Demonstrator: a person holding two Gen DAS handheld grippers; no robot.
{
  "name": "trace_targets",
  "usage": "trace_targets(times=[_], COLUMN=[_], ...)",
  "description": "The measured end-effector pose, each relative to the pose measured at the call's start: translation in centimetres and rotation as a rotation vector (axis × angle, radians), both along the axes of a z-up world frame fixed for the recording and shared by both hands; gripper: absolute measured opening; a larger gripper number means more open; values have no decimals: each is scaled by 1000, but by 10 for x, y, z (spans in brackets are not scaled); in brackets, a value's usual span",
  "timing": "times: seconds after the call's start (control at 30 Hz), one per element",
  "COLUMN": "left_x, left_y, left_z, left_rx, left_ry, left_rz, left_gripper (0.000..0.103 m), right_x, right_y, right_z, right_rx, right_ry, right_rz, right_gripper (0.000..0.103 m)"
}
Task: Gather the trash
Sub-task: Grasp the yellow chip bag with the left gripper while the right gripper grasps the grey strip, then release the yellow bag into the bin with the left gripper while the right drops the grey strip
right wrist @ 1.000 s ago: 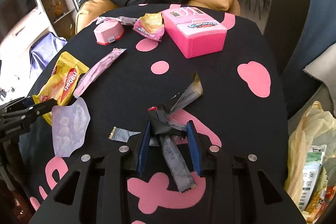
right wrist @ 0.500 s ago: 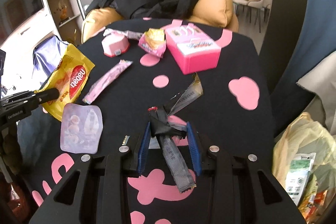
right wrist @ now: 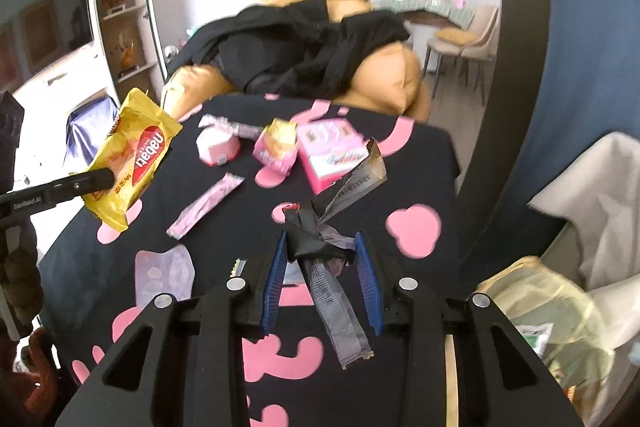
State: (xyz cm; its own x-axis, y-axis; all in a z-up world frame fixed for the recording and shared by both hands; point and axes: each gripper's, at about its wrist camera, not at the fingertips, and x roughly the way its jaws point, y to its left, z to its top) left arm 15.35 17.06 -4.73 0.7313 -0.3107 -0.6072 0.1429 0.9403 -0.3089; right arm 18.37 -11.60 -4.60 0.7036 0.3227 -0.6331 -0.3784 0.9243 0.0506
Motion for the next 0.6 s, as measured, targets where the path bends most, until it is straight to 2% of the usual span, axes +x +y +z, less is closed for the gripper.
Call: trace_targets(times=[0.23, 0.4, 0.6], left_x=[2, 8, 21], left_y=[-29, -75, -142], left_z=[21, 38, 47], left_rx=[-10, 23, 5], left_ry=[-47, -71, -43], left_rz=[-51, -139, -265], left_gripper=[16, 16, 16], right_x=[-20, -39, -58], right_y=[-33, -61, -115], right_z=[27, 42, 53], right_rx=[8, -12, 5], right_ry=[-83, -147, -196], right_rz=[-29, -62, -142], right_gripper=[34, 34, 34])
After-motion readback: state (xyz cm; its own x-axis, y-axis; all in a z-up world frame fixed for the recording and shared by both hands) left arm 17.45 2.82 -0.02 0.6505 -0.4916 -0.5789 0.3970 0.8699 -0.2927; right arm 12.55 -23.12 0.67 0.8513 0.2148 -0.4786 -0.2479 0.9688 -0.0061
